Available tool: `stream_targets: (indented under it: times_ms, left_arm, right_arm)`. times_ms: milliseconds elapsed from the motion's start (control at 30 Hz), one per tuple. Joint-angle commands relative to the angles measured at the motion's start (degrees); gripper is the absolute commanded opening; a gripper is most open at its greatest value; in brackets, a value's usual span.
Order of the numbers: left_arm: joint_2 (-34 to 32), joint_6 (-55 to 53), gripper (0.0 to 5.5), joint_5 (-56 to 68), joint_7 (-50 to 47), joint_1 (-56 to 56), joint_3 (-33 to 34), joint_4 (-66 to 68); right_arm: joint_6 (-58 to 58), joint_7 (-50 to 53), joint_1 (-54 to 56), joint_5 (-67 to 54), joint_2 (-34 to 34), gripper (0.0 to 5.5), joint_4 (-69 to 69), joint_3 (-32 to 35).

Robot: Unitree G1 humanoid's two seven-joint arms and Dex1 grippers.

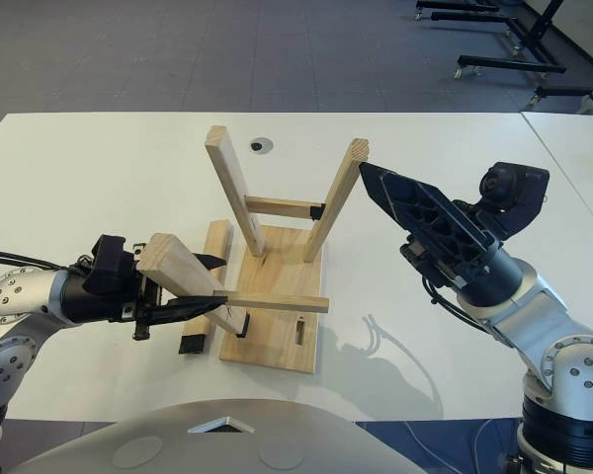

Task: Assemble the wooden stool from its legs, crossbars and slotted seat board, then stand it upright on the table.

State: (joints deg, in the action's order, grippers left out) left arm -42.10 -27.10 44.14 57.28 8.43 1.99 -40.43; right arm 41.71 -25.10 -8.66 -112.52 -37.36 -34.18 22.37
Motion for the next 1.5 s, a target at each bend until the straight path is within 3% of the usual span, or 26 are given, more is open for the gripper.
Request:
stream_targets:
  times_ms: [33, 133, 467, 867, 1133, 1367, 1500]
  left_arm:
    - [-2.4, -0.4, 2.16, -3.7, -0.8, 1.8, -1.6, -1.6]
    - [-2.6, -0.6, 2.16, -4.6, -2.0, 3.2, -2.8, -2.7]
    - [-2.5, 1.0, 4.07, -5.6, -2.8, 2.8, -1.4, -2.6]
    - [-5.6, 3.8, 4.07, 0.0, 5.8, 15.8, 12.9, -1.3]
    - [-4.2, 5.6, 4.07, -4.2, 4.6, 16.3, 11.0, 1.9]
    - [-1.4, 1.3, 4.07, -16.5, -8.3, 16.8, 6.3, 10.8]
    - [7.0, -10.6, 4.07, -13.2, -20.9, 11.0, 2.6, 8.9]
  right_arm:
    - [-0.3, 0.7, -0.1, 0.1, -0.3, 3.99, -0.5, -0.3]
    - [-0.3, 0.6, -0.1, 0.2, -0.4, 3.99, -0.3, -0.2]
    - [-0.1, -0.4, 0.2, 1.3, -0.1, 3.99, 0.5, -0.4]
    - [0.1, -2.7, 1.7, 3.9, -0.3, 3.99, 3.1, -0.2]
    - [1.6, -5.2, 3.9, 7.1, -0.9, 3.99, 6.8, -0.6]
    - [2.4, -6.4, 4.3, 10.7, -0.7, 3.99, 6.7, -1.5]
    - [2.4, -5.6, 2.5, 11.8, 0.4, 3.99, 5.0, -2.8]
